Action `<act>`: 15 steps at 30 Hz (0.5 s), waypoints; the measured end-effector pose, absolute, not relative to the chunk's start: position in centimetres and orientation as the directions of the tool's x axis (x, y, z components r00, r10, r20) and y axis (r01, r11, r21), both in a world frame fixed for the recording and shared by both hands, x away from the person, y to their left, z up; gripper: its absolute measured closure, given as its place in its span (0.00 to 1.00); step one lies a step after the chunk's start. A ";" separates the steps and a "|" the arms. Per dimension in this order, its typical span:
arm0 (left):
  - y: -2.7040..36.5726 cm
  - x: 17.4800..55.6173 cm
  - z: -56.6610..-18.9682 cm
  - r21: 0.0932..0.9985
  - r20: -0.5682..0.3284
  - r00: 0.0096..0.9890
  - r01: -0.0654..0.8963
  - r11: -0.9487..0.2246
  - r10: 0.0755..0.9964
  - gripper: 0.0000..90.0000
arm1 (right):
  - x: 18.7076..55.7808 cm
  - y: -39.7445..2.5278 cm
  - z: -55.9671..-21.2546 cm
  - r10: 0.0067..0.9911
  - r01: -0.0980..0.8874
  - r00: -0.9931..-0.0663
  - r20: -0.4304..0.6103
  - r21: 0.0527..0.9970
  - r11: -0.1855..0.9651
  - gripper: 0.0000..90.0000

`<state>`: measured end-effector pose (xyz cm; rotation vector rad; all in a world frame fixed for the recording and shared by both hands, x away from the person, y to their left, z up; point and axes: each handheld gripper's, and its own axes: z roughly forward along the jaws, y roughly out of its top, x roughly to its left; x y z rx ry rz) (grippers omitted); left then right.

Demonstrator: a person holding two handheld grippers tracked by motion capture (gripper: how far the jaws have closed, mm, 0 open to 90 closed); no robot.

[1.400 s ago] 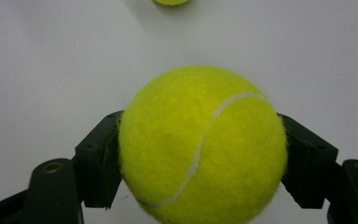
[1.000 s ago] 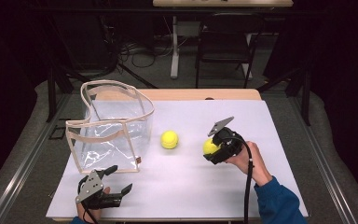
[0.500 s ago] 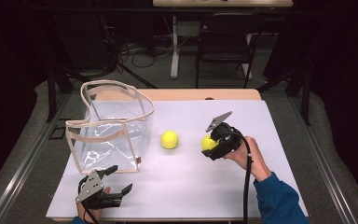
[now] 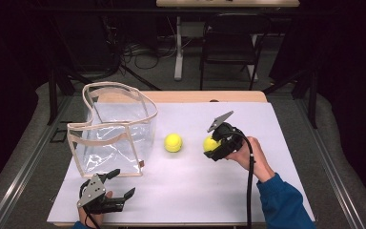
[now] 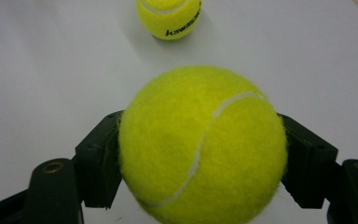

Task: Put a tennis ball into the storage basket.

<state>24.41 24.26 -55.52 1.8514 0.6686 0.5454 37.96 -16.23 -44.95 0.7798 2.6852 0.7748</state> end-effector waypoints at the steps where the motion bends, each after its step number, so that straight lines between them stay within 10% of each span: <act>1: 24.3 24.4 -55.5 0.934 0.060 0.740 0.194 -0.299 0.669 0.18 | 38.0 -16.2 -45.0 0.554 0.427 -0.829 -0.079 0.551 0.717 0.29; 15: 24.3 24.4 -55.5 0.938 0.054 0.734 0.196 -0.287 0.677 0.18 | 39.2 -14.6 -43.9 0.543 0.408 -0.837 -0.075 0.575 0.709 0.29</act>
